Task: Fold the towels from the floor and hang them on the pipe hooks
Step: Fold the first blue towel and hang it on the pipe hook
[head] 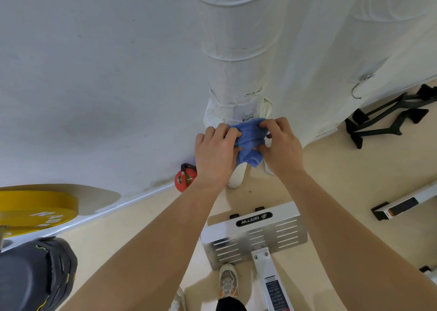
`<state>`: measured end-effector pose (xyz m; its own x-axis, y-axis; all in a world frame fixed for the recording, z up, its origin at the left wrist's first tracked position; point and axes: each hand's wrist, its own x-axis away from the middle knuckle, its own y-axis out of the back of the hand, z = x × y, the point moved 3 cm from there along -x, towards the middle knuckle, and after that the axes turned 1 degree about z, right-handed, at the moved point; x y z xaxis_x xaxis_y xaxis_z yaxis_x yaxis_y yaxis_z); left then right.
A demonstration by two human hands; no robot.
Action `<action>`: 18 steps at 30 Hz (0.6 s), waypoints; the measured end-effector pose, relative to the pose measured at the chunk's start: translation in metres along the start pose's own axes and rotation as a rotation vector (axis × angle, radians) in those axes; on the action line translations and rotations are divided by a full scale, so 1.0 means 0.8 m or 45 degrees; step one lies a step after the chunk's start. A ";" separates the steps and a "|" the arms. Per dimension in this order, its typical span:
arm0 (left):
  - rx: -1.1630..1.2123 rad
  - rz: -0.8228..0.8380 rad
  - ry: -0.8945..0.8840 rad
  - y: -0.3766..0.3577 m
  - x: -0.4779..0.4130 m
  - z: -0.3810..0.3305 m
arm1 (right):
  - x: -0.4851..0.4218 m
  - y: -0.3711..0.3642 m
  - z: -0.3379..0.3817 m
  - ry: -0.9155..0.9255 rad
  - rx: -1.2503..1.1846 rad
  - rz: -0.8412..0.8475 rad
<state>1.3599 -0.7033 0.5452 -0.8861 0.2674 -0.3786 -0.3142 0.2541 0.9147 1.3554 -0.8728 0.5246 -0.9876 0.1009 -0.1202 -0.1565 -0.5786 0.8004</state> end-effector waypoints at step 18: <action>0.423 0.157 0.002 0.022 0.002 -0.018 | 0.008 0.030 0.032 -0.064 -0.065 0.199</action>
<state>1.3482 -0.7113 0.5629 -0.9111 0.3138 -0.2674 -0.0767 0.5084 0.8577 1.3457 -0.8653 0.5585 -0.9984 0.0458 0.0339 -0.0026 -0.6304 0.7763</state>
